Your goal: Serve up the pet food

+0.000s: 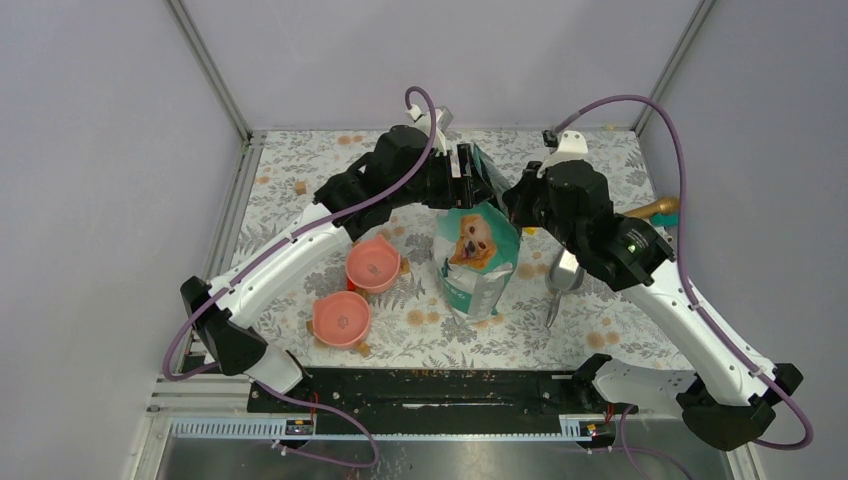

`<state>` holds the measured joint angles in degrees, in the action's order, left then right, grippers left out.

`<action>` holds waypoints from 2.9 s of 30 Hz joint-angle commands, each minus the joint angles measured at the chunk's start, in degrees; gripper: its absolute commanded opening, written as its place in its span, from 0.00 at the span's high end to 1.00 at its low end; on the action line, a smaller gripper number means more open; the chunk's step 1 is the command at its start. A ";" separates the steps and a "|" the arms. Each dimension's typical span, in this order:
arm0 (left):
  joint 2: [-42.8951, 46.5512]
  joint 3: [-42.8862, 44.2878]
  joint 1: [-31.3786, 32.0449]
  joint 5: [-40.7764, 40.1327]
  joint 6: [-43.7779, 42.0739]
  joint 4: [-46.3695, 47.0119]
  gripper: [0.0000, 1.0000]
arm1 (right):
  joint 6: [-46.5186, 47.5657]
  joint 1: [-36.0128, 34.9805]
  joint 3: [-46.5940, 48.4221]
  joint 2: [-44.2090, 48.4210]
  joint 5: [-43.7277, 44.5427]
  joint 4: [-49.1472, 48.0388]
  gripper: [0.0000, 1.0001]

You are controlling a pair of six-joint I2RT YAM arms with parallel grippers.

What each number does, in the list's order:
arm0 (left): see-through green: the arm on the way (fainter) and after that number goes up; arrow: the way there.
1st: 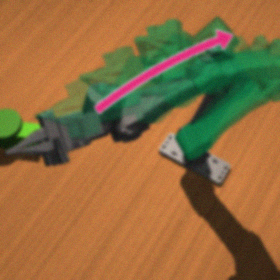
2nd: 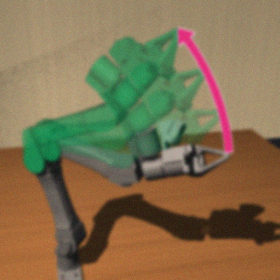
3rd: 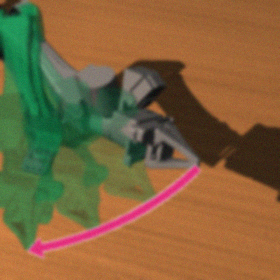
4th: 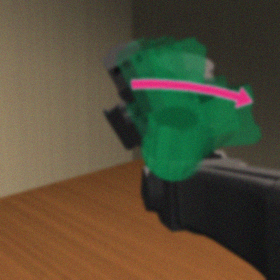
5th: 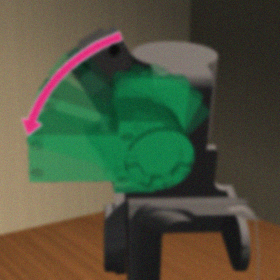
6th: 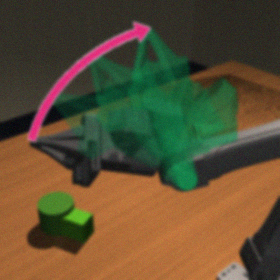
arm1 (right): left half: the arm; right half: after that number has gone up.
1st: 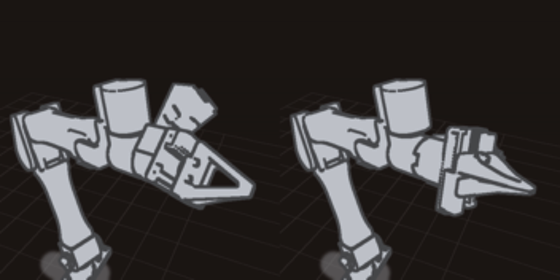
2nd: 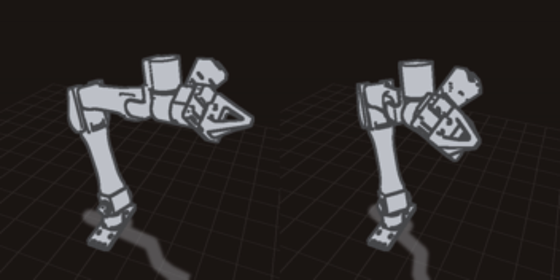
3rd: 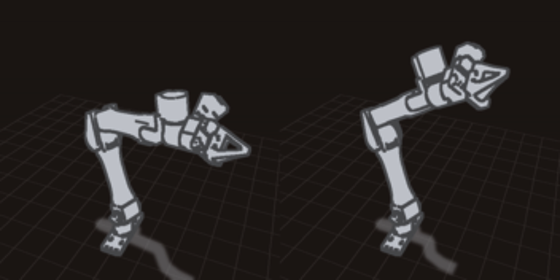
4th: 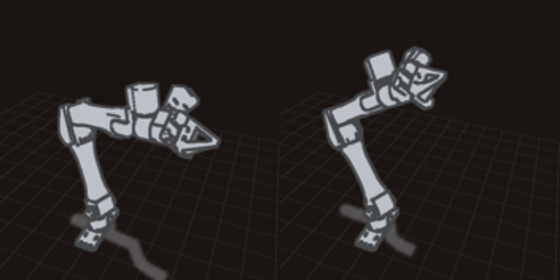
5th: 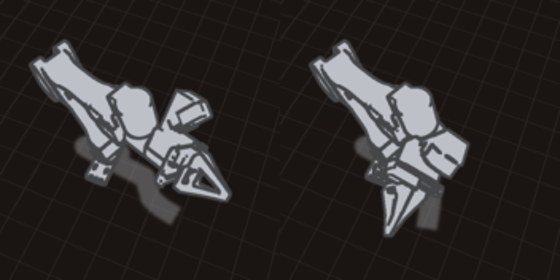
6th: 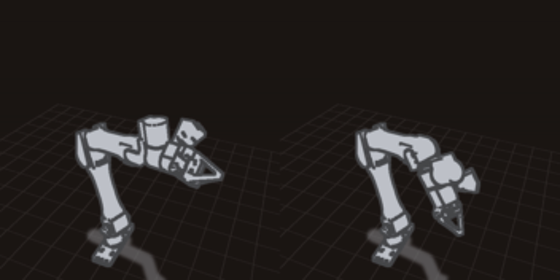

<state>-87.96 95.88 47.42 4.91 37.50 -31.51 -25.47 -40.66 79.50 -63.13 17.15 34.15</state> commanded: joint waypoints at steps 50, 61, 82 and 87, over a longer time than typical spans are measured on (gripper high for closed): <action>4.38 15.86 4.74 -36.65 -13.88 -26.85 1.00 | 35.23 0.53 10.29 -0.95 41.29 -2.86 1.00; -0.66 22.00 4.72 -30.09 -14.25 -26.61 0.75 | 26.29 0.50 6.82 2.76 21.45 -1.17 0.98; 16.46 -0.46 4.77 -25.00 -11.44 -10.57 0.01 | 11.83 13.07 7.79 5.94 1.53 7.74 0.01; 22.79 -9.93 4.70 -28.73 -7.37 -10.02 0.01 | 7.07 31.70 5.01 4.99 -4.18 10.47 0.01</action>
<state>-69.73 91.59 51.94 -20.58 26.41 -44.88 -12.84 -18.52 84.99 -57.89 18.92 41.36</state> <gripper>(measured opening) 0.985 0.993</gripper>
